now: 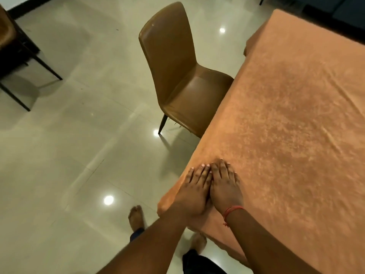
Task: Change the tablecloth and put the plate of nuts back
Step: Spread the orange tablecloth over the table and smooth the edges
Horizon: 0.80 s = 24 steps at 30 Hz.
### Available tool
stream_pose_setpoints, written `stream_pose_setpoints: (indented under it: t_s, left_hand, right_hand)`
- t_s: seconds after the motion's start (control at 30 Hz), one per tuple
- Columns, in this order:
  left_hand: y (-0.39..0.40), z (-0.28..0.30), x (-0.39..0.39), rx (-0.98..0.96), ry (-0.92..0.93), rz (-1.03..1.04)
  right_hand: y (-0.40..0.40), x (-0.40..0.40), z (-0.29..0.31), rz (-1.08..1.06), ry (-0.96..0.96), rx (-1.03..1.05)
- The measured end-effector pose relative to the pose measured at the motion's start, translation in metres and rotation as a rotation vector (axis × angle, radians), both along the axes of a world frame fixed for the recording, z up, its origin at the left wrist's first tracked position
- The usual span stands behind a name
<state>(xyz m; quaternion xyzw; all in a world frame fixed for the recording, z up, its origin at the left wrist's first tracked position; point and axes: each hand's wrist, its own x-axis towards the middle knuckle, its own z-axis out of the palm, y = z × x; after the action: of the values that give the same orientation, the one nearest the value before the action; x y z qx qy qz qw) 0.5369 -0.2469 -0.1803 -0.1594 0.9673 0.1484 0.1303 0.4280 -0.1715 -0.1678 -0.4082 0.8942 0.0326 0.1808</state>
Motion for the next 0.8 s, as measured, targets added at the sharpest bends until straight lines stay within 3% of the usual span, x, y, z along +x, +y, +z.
stream_pose_setpoints:
  t_s: [0.3,0.57,0.8]
  left_hand:
    - [-0.042,-0.011,0.008,-0.101,0.003,-0.218]
    - [-0.065,-0.03,0.024,-0.054,0.081,-0.19]
    - [-0.076,-0.029,0.035,-0.075,-0.083,-0.223]
  right_hand:
    - [-0.031,0.031,-0.002,-0.214,-0.014,0.091]
    - [-0.052,0.044,-0.007,-0.227,-0.005,0.109]
    - [-0.069,0.058,-0.005,-0.178,0.001,0.122]
